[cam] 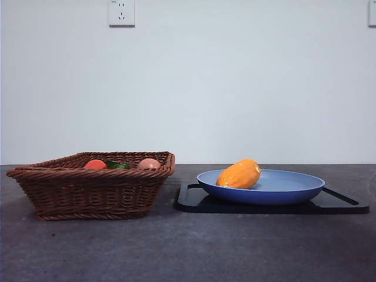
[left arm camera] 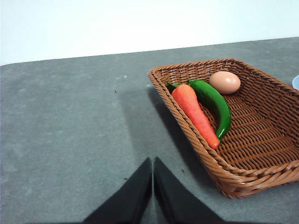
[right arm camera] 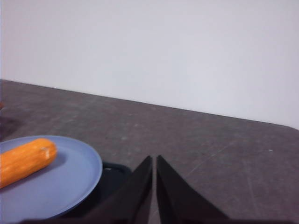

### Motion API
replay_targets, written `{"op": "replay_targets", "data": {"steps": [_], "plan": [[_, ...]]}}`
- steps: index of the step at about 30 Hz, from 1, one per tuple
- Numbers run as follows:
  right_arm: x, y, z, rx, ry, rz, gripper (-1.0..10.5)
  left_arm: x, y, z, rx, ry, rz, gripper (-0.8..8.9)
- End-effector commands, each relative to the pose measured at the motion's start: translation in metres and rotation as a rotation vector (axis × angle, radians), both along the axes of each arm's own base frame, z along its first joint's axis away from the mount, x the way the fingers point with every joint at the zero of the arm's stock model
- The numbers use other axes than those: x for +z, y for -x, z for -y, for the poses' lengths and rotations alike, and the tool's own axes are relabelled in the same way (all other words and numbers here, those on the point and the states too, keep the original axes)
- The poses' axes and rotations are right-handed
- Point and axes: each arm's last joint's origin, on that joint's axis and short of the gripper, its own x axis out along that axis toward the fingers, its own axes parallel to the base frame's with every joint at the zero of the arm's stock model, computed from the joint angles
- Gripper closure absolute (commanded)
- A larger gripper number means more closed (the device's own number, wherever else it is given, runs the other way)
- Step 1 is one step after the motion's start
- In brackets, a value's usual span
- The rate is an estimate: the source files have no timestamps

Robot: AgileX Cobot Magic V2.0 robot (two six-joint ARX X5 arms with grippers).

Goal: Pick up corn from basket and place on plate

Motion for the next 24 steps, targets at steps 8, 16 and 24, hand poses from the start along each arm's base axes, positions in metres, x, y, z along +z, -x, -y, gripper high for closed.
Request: {"op": "replay_targets", "data": {"steps": [8, 16, 24], "plan": [[-0.019, 0.004, -0.002, 0.022, -0.017, -0.093, 9.4, -0.009, -0.001, 0.0, 0.0, 0.007, -0.024, 8.06], [-0.032, 0.006, -0.002, 0.021, -0.018, -0.221, 9.4, -0.009, -0.001, 0.0, 0.0, 0.007, -0.024, 8.06], [-0.031, 0.005, -0.002, 0.021, -0.017, -0.218, 9.4, -0.009, -0.001, 0.0, 0.0, 0.007, -0.024, 8.06]]}}
